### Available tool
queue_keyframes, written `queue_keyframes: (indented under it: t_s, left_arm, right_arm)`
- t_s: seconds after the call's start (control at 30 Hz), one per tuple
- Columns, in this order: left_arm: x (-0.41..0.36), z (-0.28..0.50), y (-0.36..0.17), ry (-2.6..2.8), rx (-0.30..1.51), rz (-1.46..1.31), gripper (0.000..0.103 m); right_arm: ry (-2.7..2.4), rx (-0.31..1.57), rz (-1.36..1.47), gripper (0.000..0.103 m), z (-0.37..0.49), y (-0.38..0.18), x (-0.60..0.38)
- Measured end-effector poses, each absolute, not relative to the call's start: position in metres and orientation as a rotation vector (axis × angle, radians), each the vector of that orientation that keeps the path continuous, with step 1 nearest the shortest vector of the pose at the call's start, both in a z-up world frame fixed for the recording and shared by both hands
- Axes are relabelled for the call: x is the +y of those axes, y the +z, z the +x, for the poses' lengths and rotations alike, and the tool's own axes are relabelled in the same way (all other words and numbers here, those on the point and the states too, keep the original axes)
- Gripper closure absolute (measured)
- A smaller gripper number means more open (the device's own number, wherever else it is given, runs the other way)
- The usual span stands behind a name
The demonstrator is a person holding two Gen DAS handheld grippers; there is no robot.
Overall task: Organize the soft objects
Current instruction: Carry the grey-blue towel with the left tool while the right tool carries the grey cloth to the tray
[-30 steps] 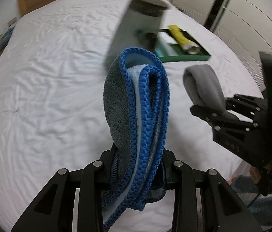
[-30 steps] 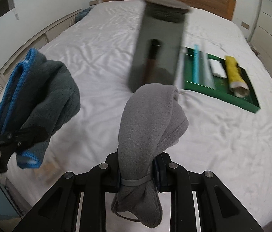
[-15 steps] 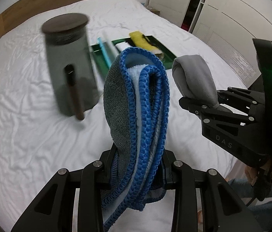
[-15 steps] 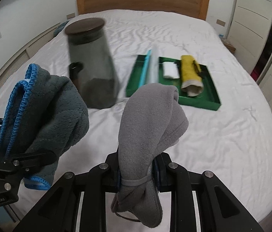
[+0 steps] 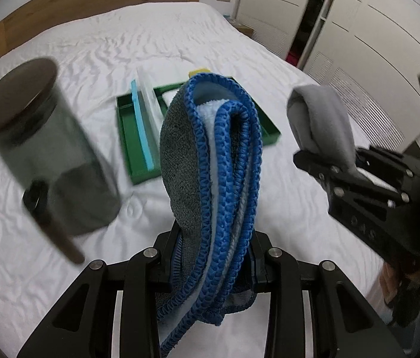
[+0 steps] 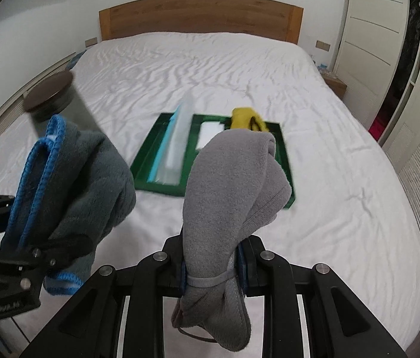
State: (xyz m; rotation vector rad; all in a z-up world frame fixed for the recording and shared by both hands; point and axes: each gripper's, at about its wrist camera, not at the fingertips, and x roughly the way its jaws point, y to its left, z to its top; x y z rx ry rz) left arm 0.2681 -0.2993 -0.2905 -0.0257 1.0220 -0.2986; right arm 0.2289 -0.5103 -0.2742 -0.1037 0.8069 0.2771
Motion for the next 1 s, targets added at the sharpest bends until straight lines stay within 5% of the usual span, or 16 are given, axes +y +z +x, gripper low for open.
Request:
queue_keyframes:
  t_s: [1.0]
  left_arm:
    - [-0.339, 0.444, -0.379, -0.072, 1.112, -0.092, 0.073]
  right_arm:
    - [0.341, 0.838, -0.192, 0.079, 0.435, -0.372, -0.498]
